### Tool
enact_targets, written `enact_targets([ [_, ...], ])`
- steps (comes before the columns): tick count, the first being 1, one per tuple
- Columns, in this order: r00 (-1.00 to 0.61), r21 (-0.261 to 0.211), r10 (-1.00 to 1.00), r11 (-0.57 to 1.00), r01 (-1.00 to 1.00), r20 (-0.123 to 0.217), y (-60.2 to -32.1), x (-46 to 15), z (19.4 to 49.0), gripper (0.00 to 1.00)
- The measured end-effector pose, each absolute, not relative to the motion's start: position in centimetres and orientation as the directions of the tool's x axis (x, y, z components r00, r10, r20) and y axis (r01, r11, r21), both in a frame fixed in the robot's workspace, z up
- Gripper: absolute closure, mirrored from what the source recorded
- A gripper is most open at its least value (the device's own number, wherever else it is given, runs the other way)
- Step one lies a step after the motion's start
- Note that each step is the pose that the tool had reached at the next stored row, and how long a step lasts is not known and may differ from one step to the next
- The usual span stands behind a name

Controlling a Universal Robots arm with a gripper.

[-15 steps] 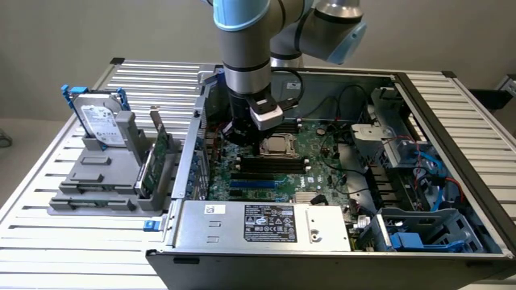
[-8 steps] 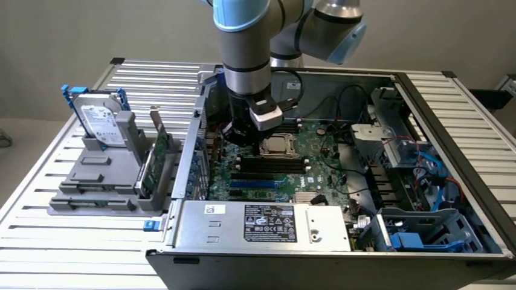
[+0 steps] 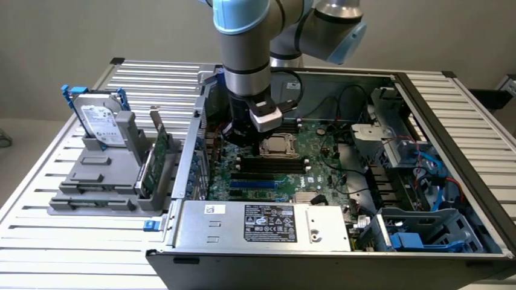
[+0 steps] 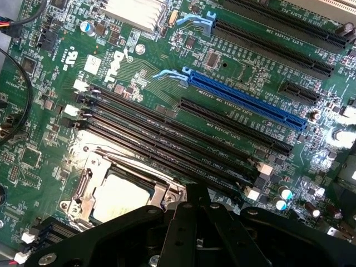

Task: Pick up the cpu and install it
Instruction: 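Install the first cpu locking lever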

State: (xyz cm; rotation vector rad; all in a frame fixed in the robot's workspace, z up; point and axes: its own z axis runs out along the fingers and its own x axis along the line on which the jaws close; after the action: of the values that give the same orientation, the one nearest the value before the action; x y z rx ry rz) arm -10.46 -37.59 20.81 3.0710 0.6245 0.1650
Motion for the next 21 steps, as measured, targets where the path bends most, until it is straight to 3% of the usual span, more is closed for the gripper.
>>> enact_targets([
  [21,0.916,-0.002,0.386,-0.922,0.388,0.11,-37.59,-10.52,21.32,0.89],
])
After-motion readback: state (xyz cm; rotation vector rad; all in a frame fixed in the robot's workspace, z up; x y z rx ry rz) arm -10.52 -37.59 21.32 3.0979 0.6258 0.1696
